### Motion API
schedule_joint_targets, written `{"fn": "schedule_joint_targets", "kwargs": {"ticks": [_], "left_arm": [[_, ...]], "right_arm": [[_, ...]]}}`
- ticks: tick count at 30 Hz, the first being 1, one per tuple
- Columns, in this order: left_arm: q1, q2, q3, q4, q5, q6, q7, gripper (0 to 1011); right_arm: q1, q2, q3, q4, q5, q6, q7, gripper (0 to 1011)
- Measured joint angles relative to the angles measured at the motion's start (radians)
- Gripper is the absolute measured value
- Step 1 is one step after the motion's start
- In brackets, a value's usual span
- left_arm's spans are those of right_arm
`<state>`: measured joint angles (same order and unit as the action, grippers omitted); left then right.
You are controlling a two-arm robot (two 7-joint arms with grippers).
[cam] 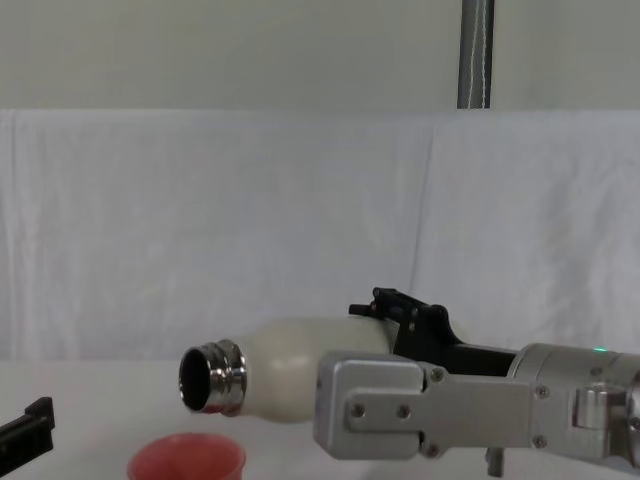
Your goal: Grasp the thermos with one hand and pour water into the cup lid.
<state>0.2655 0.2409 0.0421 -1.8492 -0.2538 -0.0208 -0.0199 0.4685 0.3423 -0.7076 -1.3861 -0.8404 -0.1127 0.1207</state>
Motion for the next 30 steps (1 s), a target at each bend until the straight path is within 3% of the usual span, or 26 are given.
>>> {"fn": "schedule_joint_targets", "kwargs": {"ticks": [30], "left_arm": [[0.000,0.000,0.000,0.000,0.000,0.000,0.000,1001]], "right_arm": [[0.014,0.010,-0.019,0.009,-0.041,0.005,-0.021,950]]}}
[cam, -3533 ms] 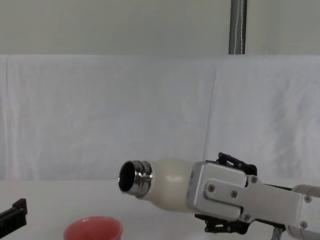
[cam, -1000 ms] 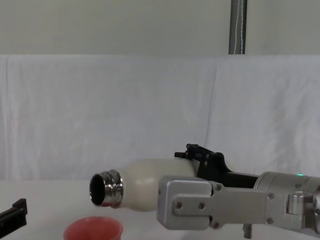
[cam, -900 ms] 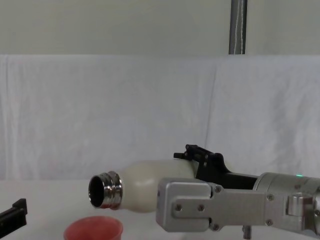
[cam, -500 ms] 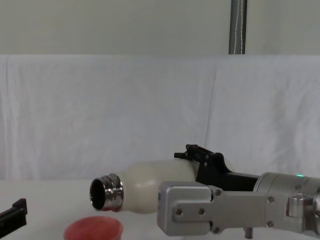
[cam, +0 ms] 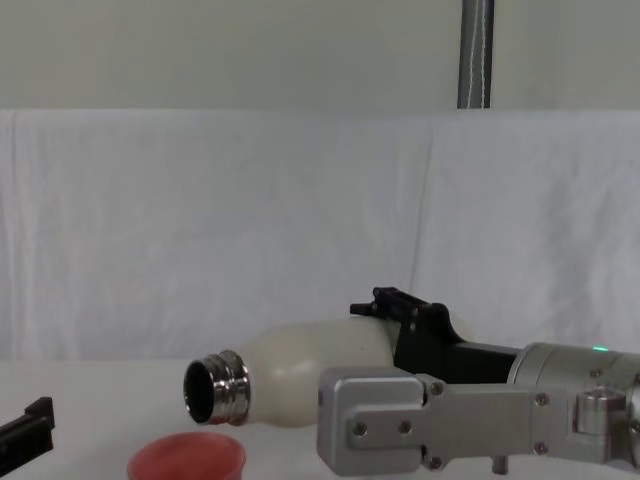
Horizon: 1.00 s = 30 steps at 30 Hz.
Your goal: Grasp the thermos with one hand and pour water into the cup lid.
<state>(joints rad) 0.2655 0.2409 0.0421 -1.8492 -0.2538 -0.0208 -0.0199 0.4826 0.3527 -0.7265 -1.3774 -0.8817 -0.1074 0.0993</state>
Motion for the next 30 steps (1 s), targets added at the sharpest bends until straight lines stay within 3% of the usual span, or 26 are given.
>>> {"fn": "schedule_joint_targets", "kwargs": {"ticks": [30], "left_arm": [[0.000,0.000,0.000,0.000,0.000,0.000,0.000,1001]], "right_arm": [[0.019,0.002,-0.008,0.013,-0.009,-0.006,-0.005,950]]}}
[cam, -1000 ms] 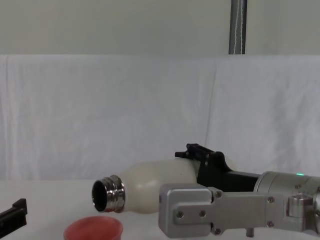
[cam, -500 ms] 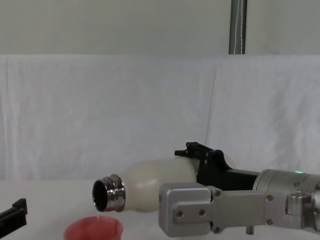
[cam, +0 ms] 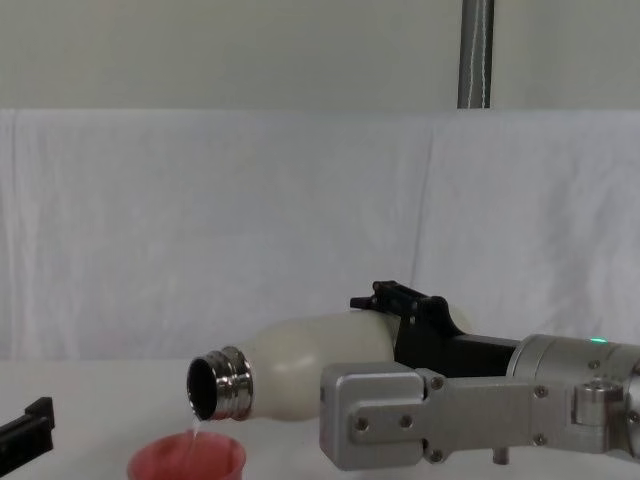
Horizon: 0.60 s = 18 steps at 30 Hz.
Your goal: Grasp the thermos with one hand and pour water into the cup lid.
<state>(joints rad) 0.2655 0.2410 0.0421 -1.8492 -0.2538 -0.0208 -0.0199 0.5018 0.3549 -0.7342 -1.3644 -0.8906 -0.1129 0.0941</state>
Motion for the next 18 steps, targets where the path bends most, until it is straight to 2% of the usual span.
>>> {"fn": "schedule_joint_targets", "kwargs": {"ticks": [18], "left_arm": [[0.000,0.000,0.000,0.000,0.000,0.000,0.000,1001]], "right_arm": [[0.003,0.002,-0.003,-0.004,-0.003,-0.001,-0.002,950]]}}
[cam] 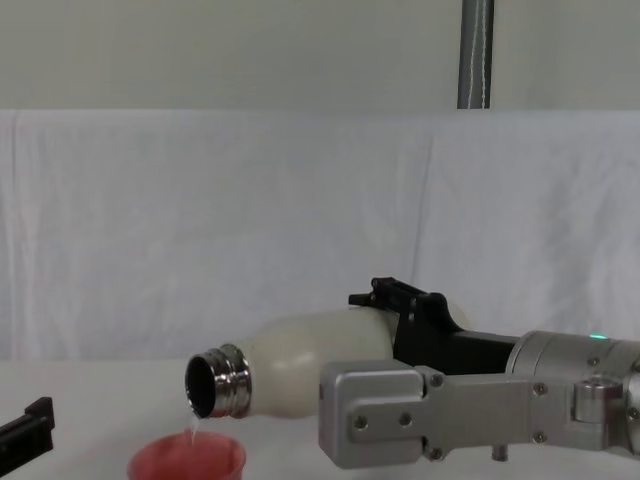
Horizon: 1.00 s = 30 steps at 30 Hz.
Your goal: Grasp the thermos with one hand and pour water into the cup lid.
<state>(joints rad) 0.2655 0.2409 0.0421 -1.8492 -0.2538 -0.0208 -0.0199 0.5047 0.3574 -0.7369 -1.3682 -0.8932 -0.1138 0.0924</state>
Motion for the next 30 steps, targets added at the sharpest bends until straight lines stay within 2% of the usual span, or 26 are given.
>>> {"fn": "schedule_joint_targets", "kwargs": {"ticks": [30], "left_arm": [[0.000,0.000,0.000,0.000,0.000,0.000,0.000,1001]], "right_arm": [[-0.009,0.000,0.006,-0.004,0.011,0.002,0.005,950]]}}
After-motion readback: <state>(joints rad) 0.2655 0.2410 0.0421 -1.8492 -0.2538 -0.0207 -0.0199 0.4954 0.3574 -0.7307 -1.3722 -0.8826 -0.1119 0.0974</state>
